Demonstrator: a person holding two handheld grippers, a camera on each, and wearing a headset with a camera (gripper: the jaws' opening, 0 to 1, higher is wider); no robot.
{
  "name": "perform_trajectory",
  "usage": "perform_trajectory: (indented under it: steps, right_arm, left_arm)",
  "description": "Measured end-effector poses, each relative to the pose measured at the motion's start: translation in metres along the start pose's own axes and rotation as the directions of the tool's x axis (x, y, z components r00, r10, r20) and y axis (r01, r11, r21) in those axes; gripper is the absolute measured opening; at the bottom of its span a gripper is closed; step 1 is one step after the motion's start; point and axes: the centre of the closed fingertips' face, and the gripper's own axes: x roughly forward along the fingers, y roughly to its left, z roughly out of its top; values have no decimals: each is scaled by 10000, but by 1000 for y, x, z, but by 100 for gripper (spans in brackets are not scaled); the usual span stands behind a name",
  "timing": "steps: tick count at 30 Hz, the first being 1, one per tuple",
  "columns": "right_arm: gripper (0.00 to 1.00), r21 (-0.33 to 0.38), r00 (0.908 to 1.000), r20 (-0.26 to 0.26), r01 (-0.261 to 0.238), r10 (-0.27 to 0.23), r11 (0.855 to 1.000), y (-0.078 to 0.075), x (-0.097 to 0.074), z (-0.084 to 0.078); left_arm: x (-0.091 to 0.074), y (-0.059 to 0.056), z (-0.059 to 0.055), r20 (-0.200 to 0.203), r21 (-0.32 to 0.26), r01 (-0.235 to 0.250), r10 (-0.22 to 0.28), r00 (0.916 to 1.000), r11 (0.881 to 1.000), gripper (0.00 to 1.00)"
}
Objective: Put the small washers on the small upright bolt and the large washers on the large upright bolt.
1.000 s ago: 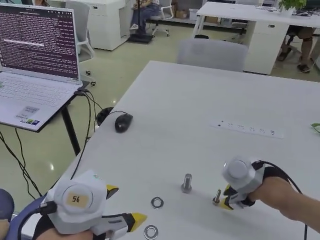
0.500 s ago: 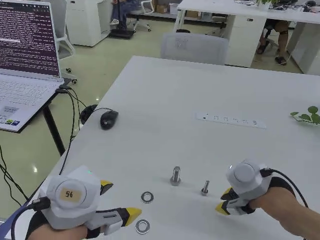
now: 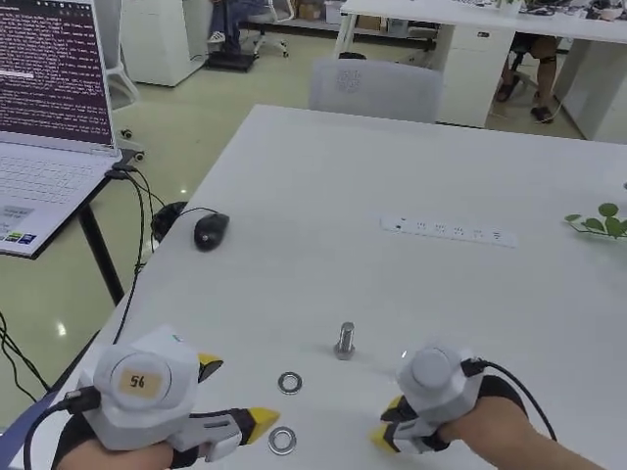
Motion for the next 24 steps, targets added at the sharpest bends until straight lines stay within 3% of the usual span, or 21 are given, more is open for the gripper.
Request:
perform_trajectory:
  steps: [5, 10, 15, 19, 24]
  right_arm:
    - [23, -992, 9975, 92, -695, 707, 9926, 23, 16, 23]
    - [24, -1635, 9938, -31, -1098, 1108, 9804, 38, 32, 41]
    - [26, -2596, 9870, -306, -1604, 1579, 9523, 51, 47, 58]
    - [27, -3115, 9849, -664, -1729, 1601, 9344, 54, 54, 61]
    - [26, -3806, 9766, -952, -2147, 1928, 8995, 59, 60, 68]
  left_arm:
    - [0, 0, -1, 46, -99, -24, 24, 10000, 9999, 58]
    - [-1, -4, -2, 107, -197, -53, 55, 9999, 9998, 58]
    - [-2, -6, -4, 116, -272, -78, 81, 9999, 9996, 58]
    - [-4, -6, -4, 126, -294, -144, 148, 9998, 9995, 58]
    - [-7, -2, -5, 124, -352, -278, 283, 9995, 9990, 58]
